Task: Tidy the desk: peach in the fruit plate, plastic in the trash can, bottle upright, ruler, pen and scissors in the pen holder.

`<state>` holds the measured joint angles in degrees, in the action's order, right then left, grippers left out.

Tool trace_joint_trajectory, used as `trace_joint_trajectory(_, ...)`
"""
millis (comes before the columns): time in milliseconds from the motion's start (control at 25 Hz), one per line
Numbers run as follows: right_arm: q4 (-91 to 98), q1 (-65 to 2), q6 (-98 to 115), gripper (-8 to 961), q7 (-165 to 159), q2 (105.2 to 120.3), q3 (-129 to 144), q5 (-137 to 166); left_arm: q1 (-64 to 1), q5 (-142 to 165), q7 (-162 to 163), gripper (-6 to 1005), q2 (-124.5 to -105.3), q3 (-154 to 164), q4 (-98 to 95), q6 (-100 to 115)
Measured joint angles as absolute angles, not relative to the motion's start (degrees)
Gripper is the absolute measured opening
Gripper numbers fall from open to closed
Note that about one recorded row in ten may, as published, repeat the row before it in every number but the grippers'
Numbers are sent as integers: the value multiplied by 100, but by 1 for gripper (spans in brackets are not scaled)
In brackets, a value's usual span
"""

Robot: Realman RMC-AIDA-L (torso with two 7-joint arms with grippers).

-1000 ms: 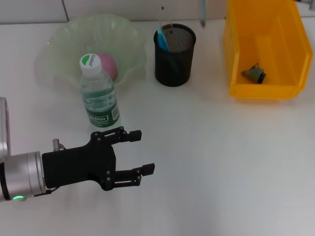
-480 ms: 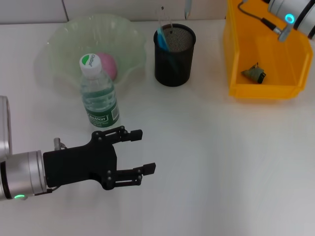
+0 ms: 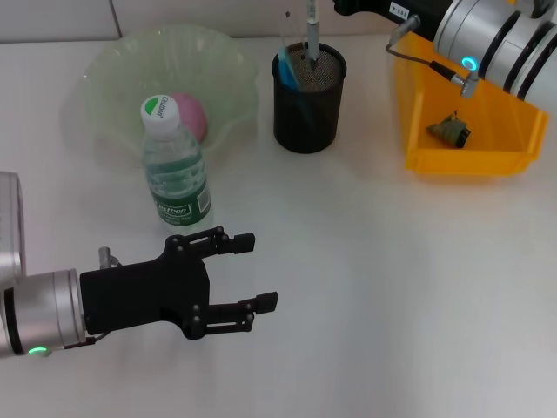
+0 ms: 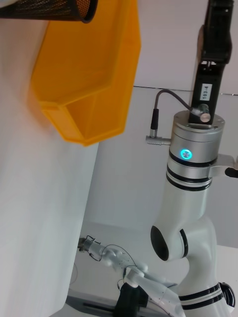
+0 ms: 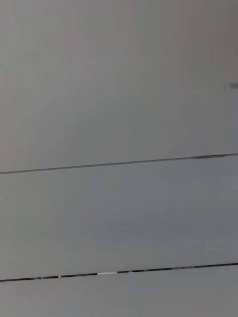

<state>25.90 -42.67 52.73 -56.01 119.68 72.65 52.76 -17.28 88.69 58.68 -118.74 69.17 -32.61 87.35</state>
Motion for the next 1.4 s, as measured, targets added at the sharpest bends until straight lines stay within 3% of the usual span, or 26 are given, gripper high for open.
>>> trace_joint_trajectory(520,2352,-4284,5152,205,-5333,11971,7293,5297,-1691,8868,5784,813,-11874,6917,-3260,8760)
trace_joint_trajectory(800,2503,-3982,5480,207,-5372,11971,7253,5277,-1679,8868,5783,813,-11874,6878,-3261,8791)
trace_joint_trajectory(920,2829,-3680,5715,341,-5639,11966,7262,5276,-1672,8865,5783,813,-11874,6865,-3261,8819)
trace_joint_trajectory(1200,4859,-2054,7572,636,-7502,11842,7097,6653,-1622,8754,5783,813,-11861,6858,-3271,8978)
trace_joint_trajectory(1400,5278,-1480,9354,789,-7782,11812,6198,8866,-1609,8722,5783,813,-11847,6849,-3264,8992)
